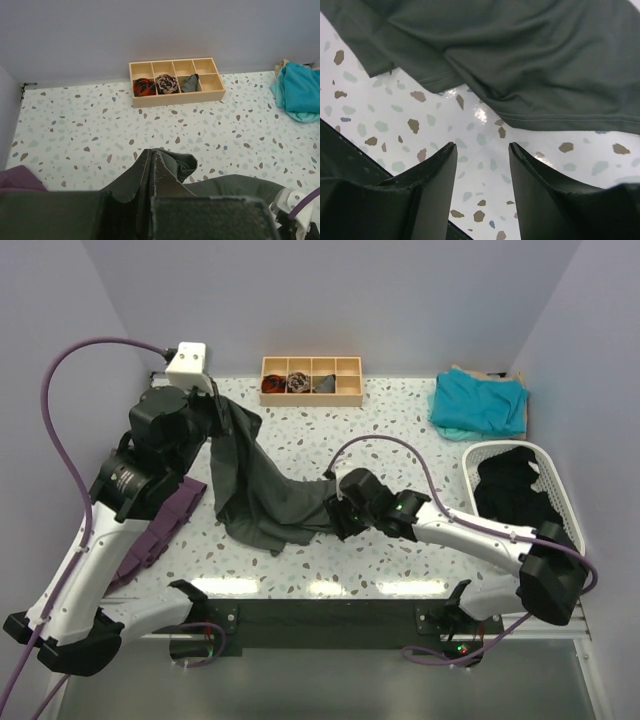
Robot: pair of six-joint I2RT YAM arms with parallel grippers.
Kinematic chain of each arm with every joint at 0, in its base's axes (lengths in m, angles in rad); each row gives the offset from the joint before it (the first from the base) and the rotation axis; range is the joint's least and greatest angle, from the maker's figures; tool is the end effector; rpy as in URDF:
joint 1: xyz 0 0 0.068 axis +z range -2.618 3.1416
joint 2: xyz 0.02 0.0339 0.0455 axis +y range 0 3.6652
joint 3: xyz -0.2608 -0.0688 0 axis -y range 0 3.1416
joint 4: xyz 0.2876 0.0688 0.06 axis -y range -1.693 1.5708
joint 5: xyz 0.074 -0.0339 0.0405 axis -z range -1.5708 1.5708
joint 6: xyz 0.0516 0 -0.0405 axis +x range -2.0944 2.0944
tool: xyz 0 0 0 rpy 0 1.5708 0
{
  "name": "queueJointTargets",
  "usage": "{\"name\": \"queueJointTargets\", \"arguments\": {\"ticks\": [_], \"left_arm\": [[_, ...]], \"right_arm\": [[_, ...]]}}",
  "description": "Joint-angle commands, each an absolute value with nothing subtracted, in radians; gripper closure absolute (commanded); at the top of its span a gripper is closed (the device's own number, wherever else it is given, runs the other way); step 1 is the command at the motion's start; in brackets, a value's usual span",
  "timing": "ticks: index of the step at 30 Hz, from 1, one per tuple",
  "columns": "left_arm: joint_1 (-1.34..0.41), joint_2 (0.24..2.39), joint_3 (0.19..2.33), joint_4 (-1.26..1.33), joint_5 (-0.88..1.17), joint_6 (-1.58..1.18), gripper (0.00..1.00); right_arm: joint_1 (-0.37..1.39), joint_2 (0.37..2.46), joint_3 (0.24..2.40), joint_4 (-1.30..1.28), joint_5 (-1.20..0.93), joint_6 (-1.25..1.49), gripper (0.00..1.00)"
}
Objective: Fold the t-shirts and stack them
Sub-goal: Flatten out the tshirt
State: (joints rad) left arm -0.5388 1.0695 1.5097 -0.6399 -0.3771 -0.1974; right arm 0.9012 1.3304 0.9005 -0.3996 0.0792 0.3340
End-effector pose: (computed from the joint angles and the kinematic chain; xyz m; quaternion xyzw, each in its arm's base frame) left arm 0.2233 -0.1114 0.4948 0.0122 0.7695 -0.0884 0.6324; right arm 0.2074 0.2555 0.2090 -0.2468 0.8982 0.1795 0.3164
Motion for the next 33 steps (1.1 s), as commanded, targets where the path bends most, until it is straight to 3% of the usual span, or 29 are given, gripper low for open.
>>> {"name": "queueJointTargets", "arguments": {"ticks": [1, 11, 21, 33], "left_arm": [[-0.535, 1.068, 1.479, -0.566, -0.391, -0.181, 1.00], [-0.535, 1.081, 1.420, -0.520, -0.383, -0.189, 1.00], [-0.535, 1.078, 1.402, -0.503, -0.388, -0.189, 1.00], [-0.535, 1.080, 1.399, -0.509, -0.408, -0.184, 1.00]], "right_arm": [[0.975, 1.371, 0.910, -0.284, 0.048, 0.264, 0.50], [1.121, 1.627, 1.040, -0.227, 0.110, 0.132, 0.48], [1.137, 1.729, 1.141, -0.206, 0.155, 0.028, 0.42], [1.163, 1.776, 1.163, -0.224, 0.112, 0.046, 0.43]]}}
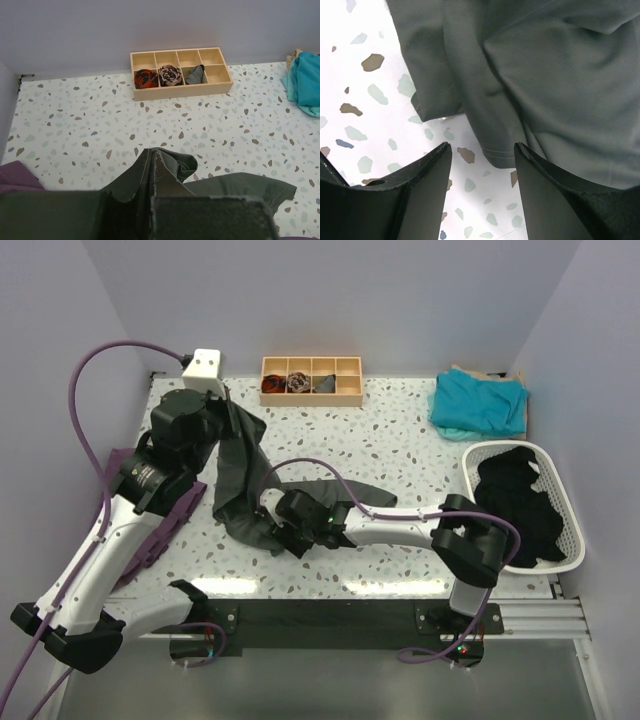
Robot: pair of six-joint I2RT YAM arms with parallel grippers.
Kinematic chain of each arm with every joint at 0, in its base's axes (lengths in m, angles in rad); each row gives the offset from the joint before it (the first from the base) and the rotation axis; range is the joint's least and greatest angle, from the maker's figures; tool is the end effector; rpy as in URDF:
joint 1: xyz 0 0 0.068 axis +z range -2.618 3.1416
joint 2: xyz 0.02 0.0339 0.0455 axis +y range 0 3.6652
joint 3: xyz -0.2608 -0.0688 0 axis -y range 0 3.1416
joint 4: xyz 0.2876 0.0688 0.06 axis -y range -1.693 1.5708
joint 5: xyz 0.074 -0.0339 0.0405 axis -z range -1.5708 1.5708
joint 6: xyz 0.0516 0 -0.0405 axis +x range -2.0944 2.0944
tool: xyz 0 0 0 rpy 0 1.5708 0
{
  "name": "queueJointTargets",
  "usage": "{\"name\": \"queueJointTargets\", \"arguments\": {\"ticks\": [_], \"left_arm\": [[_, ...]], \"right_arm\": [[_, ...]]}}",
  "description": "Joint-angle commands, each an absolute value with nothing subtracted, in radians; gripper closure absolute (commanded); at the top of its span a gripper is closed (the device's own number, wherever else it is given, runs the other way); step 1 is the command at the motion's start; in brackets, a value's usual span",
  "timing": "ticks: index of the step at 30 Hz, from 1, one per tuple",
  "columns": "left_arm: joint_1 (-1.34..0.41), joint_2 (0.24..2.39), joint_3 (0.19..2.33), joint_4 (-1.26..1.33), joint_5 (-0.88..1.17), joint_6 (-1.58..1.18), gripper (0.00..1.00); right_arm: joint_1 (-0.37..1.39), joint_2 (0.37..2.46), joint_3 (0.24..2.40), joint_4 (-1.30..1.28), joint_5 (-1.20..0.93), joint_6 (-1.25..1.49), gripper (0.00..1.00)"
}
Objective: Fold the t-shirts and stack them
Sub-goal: Flatten out the tshirt
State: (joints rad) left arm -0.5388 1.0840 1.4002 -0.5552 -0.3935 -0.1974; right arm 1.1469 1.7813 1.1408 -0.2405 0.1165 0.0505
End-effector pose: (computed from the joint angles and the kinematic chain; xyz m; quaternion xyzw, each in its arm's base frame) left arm 0.2427 -0.1220 0.4617 0.0120 0.7805 -0.0746 0.6206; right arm 0.1785 0.3810 0.1482 -0.4728 0.8121 0.1450 0.3097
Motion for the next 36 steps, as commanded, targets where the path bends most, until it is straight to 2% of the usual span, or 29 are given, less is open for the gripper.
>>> {"name": "queueJointTargets", "arguments": {"ticks": [1, 11, 13, 14, 15, 16, 17, 21, 27, 32, 36], "left_arm": [[-0.535, 1.080, 1.399, -0.508, -0.408, -0.184, 1.00], [-0.535, 1.086, 1.390, -0.503, -0.410, -0.184, 1.00], [-0.535, 1.088, 1.387, -0.502, -0.410, -0.184, 1.00], [-0.535, 1.088, 1.387, -0.500, -0.410, -0.184, 1.00], [-0.535, 1.088, 1.387, -0.500, -0.411, -0.184, 1.00], [-0.535, 1.088, 1.387, -0.500, -0.411, -0.183, 1.00], [-0.535, 1.088, 1.390, -0.502, -0.413, -0.181, 1.00], [-0.535, 1.086, 1.402, -0.515, -0.420, -0.175, 1.00], [-0.535, 1.065, 1.457, -0.549, -0.416, -0.160, 1.00], [-0.535, 1.029, 1.548, -0.609, -0.420, -0.134, 1.00], [-0.535, 0.971, 1.609, -0.656, -0.416, -0.132, 1.00]], "right_arm": [[1.164, 1.778, 1.160, -0.222, 0.110, 0.048, 0.43], [1.170, 1.850, 1.181, -0.258, 0.146, 0.052, 0.51], [1.170, 1.859, 1.187, -0.262, 0.161, 0.052, 0.56], [1.170, 1.859, 1.192, -0.264, 0.167, 0.052, 0.60], [1.170, 1.856, 1.193, -0.267, 0.176, 0.054, 0.87], [1.170, 1.850, 1.192, -0.268, 0.187, 0.055, 0.97], [1.170, 1.838, 1.189, -0.273, 0.196, 0.055, 1.00], [1.170, 1.714, 1.157, -0.290, 0.250, 0.055, 1.00], [1.170, 1.392, 1.160, -0.422, 0.425, 0.055, 1.00], [1.169, 1.101, 1.224, -0.532, 0.590, 0.063, 1.00], [1.170, 0.990, 1.301, -0.659, 0.695, 0.077, 1.00]]}}
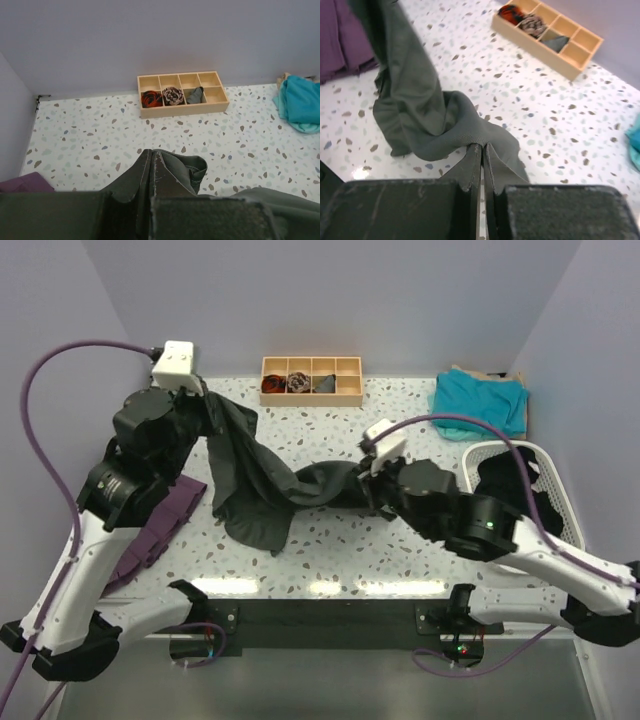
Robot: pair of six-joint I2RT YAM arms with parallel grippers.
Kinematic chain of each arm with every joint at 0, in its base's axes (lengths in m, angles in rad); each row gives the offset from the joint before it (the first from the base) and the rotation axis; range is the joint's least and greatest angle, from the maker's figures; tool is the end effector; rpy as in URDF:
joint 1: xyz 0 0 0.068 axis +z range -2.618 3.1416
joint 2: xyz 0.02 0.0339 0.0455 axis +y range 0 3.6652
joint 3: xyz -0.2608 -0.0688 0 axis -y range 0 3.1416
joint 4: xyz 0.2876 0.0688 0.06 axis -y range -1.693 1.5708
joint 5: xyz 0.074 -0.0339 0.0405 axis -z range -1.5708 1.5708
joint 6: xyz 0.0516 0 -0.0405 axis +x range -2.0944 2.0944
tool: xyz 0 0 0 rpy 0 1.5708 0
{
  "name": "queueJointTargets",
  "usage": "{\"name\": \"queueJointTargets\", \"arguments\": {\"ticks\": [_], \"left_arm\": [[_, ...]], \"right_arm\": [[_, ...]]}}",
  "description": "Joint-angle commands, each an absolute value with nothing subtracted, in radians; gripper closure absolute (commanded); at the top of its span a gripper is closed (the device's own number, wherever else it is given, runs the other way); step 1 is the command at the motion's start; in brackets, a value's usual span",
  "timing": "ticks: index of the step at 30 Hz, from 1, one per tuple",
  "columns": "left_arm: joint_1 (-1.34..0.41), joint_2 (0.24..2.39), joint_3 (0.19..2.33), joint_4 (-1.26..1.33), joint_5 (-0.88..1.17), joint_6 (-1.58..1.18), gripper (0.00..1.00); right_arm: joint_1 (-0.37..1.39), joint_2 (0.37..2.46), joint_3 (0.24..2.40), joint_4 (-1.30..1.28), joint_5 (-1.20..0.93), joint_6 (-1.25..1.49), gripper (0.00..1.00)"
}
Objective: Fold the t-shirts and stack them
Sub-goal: Flatten out the tshirt
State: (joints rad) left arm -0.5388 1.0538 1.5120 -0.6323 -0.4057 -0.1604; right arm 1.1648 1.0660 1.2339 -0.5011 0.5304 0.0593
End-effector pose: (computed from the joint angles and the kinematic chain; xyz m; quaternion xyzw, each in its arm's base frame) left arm 0.2182 -0.1067 0.5002 0.0139 0.7612 -0.0707 0.6445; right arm 0.1343 0.2464 0.4102 -0.2833 0.7489 0.1469 0.5808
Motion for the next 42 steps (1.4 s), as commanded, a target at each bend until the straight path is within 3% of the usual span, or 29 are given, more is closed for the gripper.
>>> {"name": "queueJointTargets", "arguments": {"ticks": [1, 10, 21, 28, 37, 42], "left_arm": [[-0.535, 0.959, 1.621, -0.663, -0.405, -0.130, 1.00], [-0.535, 0.899, 1.926, -0.859, -0.319, -0.121, 1.00], [-0.535, 0.980, 2.255, -1.100, 0.038, -0.182, 1.00], [-0.535, 0.991, 2.114, -1.036, -0.035, -0.210, 0.99], [-0.535, 1.107, 1.621, -0.773, -0.187, -0.172, 1.00], [-0.532, 1.248, 1.479, -0.580, -0.247, -0.179, 1.00]], "right_arm": [[1.170, 0.968, 1.322, -0.672, 0.722, 0.080, 1.00], [1.170, 0.779, 1.469, -0.744, 0.816, 0.066, 1.00], [1.169, 0.733, 1.704, -0.861, 0.675, 0.006, 1.00], [1.169, 0.765, 1.639, -0.815, 0.751, -0.048, 1.00], [1.169, 0.839, 1.375, -0.710, 1.020, -0.008, 0.98], [1.158, 0.896, 1.240, -0.571, 1.169, 0.032, 0.94]]}}
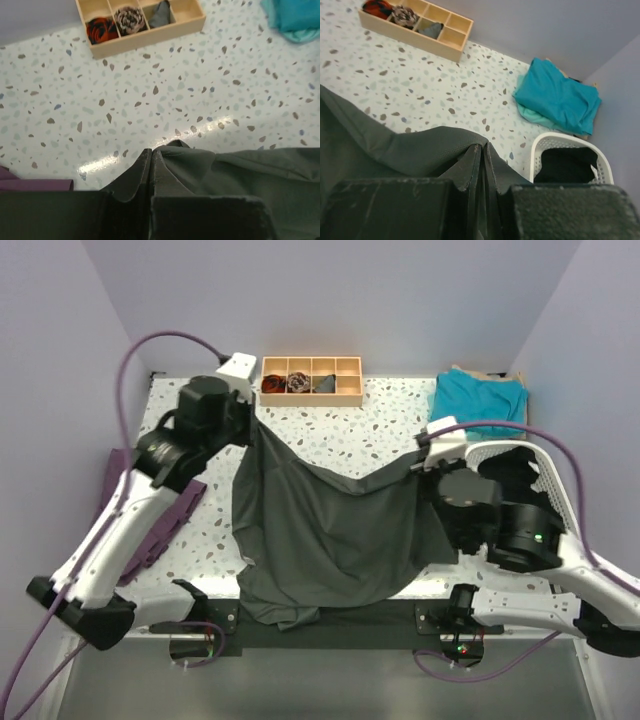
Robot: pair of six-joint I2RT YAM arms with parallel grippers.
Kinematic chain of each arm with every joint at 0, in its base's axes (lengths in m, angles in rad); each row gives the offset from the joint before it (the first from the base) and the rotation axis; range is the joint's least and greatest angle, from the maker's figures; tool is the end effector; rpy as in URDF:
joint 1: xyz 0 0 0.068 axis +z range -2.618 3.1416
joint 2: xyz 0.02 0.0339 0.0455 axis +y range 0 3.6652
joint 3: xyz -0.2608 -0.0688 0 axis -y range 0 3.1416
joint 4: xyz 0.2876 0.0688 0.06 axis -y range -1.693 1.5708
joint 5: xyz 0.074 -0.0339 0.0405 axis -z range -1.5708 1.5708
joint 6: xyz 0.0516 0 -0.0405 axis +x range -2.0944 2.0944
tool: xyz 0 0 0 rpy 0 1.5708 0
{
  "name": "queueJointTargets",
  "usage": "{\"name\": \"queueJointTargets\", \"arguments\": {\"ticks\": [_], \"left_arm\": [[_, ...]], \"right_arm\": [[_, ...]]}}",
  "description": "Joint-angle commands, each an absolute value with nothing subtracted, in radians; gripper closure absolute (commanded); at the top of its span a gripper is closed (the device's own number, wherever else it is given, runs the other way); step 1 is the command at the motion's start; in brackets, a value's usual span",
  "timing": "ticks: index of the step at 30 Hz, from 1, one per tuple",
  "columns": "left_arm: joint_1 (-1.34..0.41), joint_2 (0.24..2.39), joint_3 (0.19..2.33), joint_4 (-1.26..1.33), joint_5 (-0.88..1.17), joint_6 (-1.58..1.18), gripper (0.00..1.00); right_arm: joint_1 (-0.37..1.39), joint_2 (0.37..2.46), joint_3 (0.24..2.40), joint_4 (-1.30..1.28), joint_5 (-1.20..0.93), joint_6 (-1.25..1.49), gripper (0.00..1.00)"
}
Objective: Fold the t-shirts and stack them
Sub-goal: Flatten out the tshirt
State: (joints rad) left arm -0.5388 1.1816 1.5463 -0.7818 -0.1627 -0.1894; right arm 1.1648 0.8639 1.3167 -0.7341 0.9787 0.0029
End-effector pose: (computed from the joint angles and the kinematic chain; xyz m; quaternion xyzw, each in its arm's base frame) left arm 0.2468 -0.1378 0.4628 0.1016 0.8304 -0.1299 0.5322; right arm 0.1111 0.1501 0.4630 -0.1510 0.7448 -0.0210 0.6497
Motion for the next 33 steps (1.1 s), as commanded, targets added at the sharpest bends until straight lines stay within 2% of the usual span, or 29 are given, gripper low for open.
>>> {"name": "queueJointTargets", "arguments": {"ticks": [1, 5, 6, 9, 18, 24, 33], "left_arm": [[-0.526, 1.278, 1.462, -0.566, -0.252, -0.176, 1.00], [-0.502, 1.480, 1.485, -0.537, -0.270, -0.172, 1.00], [-0.497, 1.509, 1.494, -0.537, -0.282, -0.170, 1.00], [-0.460, 1.598, 1.491, -0.483, -0.310, -0.155, 1.00], [-0.322, 1.830, 1.566, -0.365, -0.226, -0.114, 1.00], [-0.282, 1.979, 1.681, -0.305, -0.098, -0.094, 1.00], [-0.241, 2.249, 1.988, -0.296, 0.087, -0.094, 1.00]], "right_arm": [[1.144, 0.902, 1.194, -0.540, 1.175, 0.031, 0.94], [0.952, 0.955, 1.138, -0.477, 1.030, 0.087, 0.95], [0.852, 0.974, 1.132, -0.477, 0.991, 0.103, 0.96], [0.734, 1.074, 1.111, -0.440, 0.891, 0.110, 0.98], [0.485, 1.406, 1.247, -0.341, 0.698, 0.173, 1.00], [0.398, 1.630, 1.396, -0.348, 0.655, 0.186, 1.00], [0.279, 1.870, 1.554, -0.316, 0.612, 0.213, 1.00]]}}
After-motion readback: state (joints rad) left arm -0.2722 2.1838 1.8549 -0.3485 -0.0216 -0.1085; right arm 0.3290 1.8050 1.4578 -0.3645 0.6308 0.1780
